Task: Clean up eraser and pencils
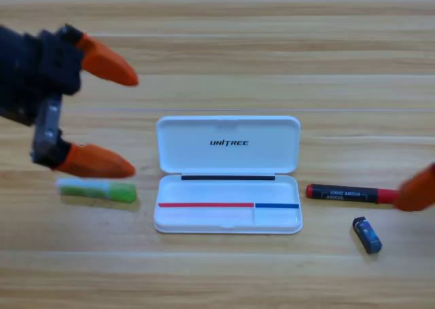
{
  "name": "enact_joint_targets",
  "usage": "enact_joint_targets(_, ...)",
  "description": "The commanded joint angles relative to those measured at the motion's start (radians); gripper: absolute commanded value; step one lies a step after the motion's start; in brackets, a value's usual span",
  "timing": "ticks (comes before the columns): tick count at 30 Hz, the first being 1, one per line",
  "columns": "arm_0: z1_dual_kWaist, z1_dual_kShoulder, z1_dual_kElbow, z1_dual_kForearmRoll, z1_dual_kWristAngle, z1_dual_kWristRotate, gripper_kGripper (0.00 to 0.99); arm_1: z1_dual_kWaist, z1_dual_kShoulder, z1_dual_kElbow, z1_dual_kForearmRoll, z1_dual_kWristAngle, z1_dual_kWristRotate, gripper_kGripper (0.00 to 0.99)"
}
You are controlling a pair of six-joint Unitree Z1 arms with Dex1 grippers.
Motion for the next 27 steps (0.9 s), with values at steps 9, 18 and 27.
enact_joint_targets(9,0.003,0.094,-0.212,0.257,0.427,0.268,0.989,0.060,0.351,0.019,-0.112,-0.065,0.227,0.990)
enact_joint_targets(18,0.106,0.192,-0.200,0.314,0.388,0.343,0.985,0.057,0.452,0.008,-0.130,-0.057,0.253,0.913)
enact_joint_targets(27,0.107,0.229,-0.146,0.314,0.339,0.324,0.988,0.056,0.487,0.009,-0.127,-0.024,0.262,0.657)
